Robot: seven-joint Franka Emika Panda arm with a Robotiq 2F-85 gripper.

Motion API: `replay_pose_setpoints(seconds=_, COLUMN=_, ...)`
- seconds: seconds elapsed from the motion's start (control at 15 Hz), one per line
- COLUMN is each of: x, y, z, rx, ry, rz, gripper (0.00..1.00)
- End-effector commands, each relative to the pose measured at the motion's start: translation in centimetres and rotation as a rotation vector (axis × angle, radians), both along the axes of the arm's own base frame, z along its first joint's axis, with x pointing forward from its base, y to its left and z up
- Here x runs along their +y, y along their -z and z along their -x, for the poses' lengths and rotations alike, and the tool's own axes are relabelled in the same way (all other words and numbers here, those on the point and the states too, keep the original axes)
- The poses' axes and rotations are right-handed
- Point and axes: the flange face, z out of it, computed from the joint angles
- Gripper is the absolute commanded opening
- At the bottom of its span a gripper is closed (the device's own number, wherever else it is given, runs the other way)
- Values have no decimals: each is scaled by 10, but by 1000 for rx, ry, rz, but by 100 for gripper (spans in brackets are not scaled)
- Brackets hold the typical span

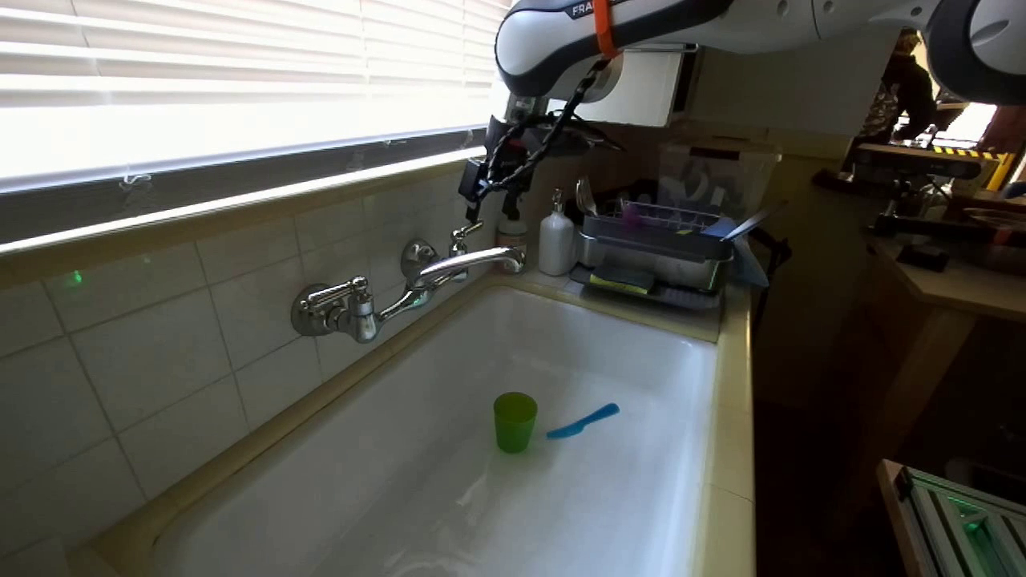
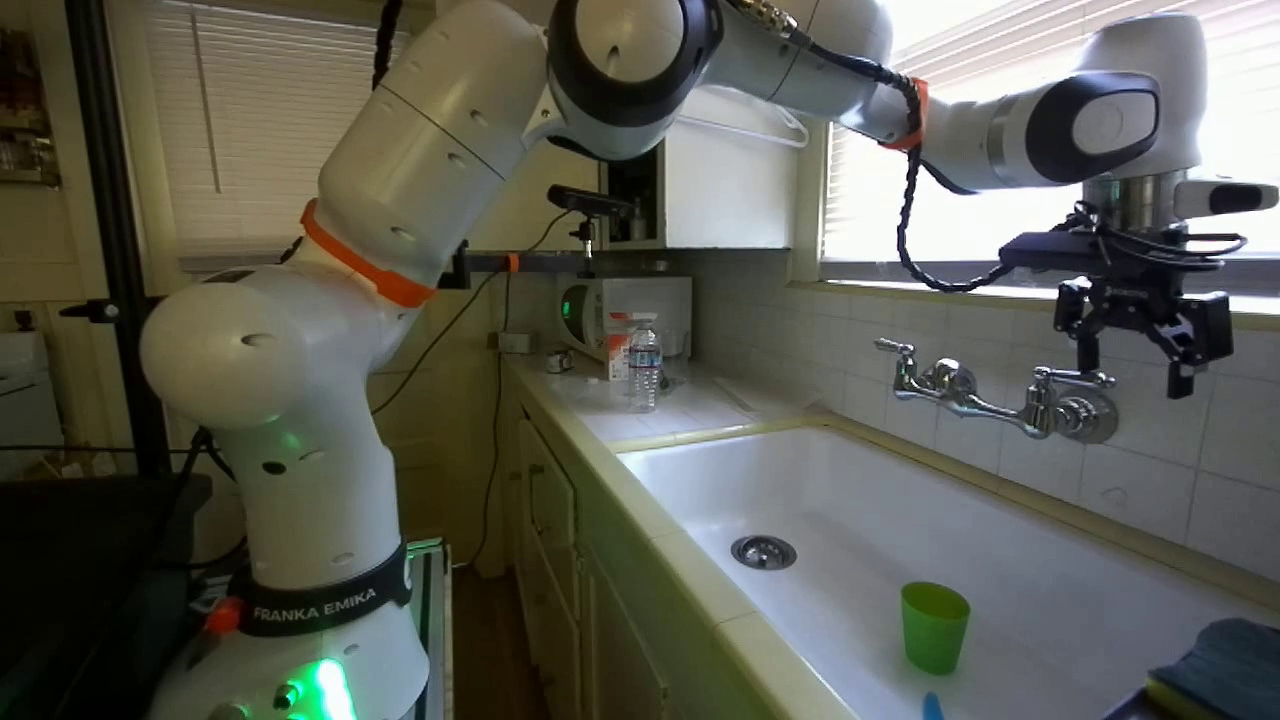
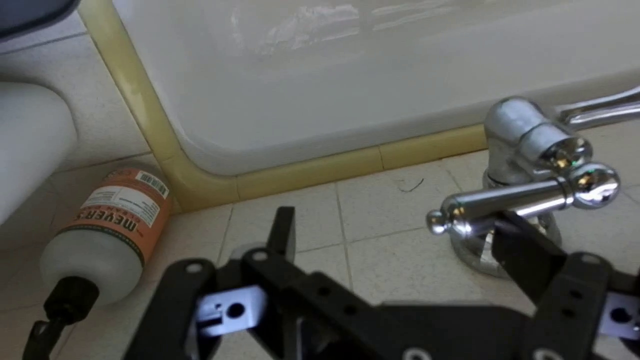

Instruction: Open then close the water to the kitchen faucet

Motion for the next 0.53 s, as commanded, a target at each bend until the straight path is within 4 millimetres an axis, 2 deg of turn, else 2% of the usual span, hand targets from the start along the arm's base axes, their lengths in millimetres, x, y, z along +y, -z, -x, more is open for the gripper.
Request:
replay_pose_setpoints(seconds=0.0, x=-5, y=18, z=4, rx=103, ry=18, rz=19, gripper=100)
replay_pose_setpoints(seconds=0.2, x=-7, y=17, z=-1, rx=51, ry=10, rz=-16, gripper=100)
replay_pose_setpoints(seconds=0.47, x=-6, y=6, z=-4, rx=-41, ry=17, rz=-86, gripper=100)
